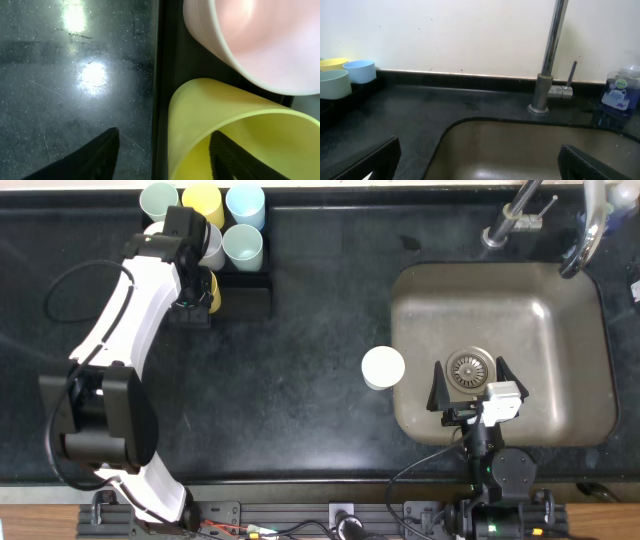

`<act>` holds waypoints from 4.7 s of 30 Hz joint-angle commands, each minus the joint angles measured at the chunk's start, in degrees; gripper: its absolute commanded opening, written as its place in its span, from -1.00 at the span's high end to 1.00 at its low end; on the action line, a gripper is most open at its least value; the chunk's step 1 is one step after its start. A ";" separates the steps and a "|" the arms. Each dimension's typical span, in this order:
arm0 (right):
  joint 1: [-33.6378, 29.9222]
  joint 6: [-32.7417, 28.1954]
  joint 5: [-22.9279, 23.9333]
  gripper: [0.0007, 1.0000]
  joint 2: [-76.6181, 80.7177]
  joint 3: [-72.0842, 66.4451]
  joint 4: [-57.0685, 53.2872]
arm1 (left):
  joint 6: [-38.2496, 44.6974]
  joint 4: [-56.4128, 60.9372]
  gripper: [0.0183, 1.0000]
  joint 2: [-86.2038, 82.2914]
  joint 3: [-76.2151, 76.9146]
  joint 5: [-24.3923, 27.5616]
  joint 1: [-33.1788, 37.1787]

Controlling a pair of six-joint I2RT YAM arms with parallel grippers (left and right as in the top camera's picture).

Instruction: Store Cups

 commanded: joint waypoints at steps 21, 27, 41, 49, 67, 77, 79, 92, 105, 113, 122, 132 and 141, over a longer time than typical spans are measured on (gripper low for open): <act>-0.07 0.17 -0.11 -0.99 -0.63 -0.76 0.28 | 0.87 -5.97 -0.30 -5.66 5.99 0.28 -1.09; -0.07 0.17 -0.11 -0.99 -0.63 -0.76 0.28 | 0.87 -6.12 -0.72 -11.23 5.99 0.59 -2.47; -0.07 0.20 -0.11 -0.99 -0.63 -0.76 0.28 | 32.94 2.23 -1.00 -25.40 5.14 -0.37 -6.58; -0.07 0.17 -0.11 -0.99 -0.63 -0.76 0.28 | 68.08 3.26 -1.00 -49.13 -16.68 -7.13 -9.55; -0.07 0.17 -0.11 -0.99 -0.63 -0.76 0.28 | 97.59 33.05 -1.00 -95.86 -67.71 8.11 -8.61; -0.07 0.17 -0.11 -1.00 -0.63 -0.76 0.26 | 95.73 42.23 -1.00 -100.65 -77.70 14.12 0.00; -0.07 0.17 -0.11 -0.99 -0.63 -0.76 0.28 | 94.31 42.58 -1.00 -101.94 -78.99 14.12 1.27; -0.07 0.17 -0.11 -0.99 -0.63 -0.76 0.28 | 94.97 43.08 -1.00 -106.16 -81.99 12.59 4.66; -0.07 0.17 -0.11 -0.99 -0.63 -0.76 0.26 | 94.75 56.68 -1.00 -109.28 -86.73 13.46 3.69; -0.07 0.17 -0.11 -1.00 -0.63 -0.76 0.28 | 94.75 56.08 -1.00 -109.28 -86.73 13.49 3.52; -0.07 0.17 -0.11 -0.99 -0.63 -0.76 0.28 | 94.75 55.06 -1.00 -109.28 -86.73 12.41 3.85; -0.07 0.17 -0.11 -0.99 -0.63 -0.76 0.26 | 94.77 55.01 -1.00 -109.28 -86.73 12.35 4.33; -0.07 0.17 -0.13 -0.99 -0.63 -0.76 0.28 | 94.77 55.04 -1.00 -109.28 -86.73 12.37 6.43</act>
